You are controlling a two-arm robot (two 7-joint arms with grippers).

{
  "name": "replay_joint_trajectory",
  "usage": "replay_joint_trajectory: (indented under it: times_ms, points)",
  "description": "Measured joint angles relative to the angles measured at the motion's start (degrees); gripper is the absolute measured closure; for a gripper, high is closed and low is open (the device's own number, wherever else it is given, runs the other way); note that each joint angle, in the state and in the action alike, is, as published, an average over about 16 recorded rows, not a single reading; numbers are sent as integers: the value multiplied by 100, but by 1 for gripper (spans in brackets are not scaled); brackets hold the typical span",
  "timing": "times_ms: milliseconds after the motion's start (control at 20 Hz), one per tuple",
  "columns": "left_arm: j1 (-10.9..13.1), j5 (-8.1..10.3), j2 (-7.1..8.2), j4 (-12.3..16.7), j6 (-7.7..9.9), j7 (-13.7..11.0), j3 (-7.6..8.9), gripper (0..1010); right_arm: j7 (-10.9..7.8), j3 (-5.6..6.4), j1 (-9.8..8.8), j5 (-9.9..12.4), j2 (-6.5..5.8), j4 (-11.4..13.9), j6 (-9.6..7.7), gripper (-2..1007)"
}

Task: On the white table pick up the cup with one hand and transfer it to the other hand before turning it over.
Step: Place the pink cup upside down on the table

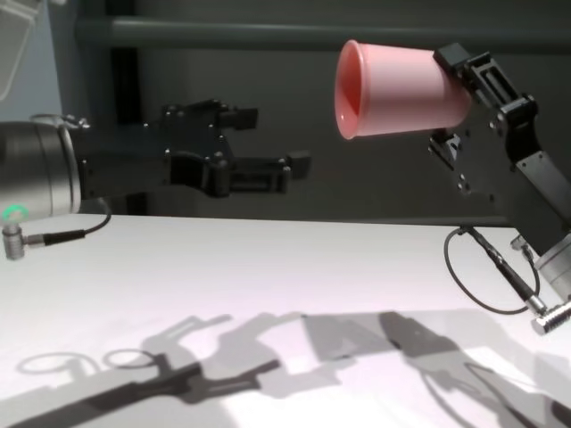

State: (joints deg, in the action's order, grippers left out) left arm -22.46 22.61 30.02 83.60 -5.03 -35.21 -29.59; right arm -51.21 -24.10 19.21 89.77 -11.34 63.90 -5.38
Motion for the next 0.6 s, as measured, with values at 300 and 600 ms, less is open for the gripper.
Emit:
replay_joint_trajectory:
  times_ms: [300, 600]
  points:
    - [555, 83, -113, 250, 246, 878, 401, 7, 0, 0, 0, 0, 0, 0, 0, 246]
    - [1040, 129, -417, 393, 363, 1704, 783, 7, 0, 0, 0, 0, 0, 0, 0, 246]
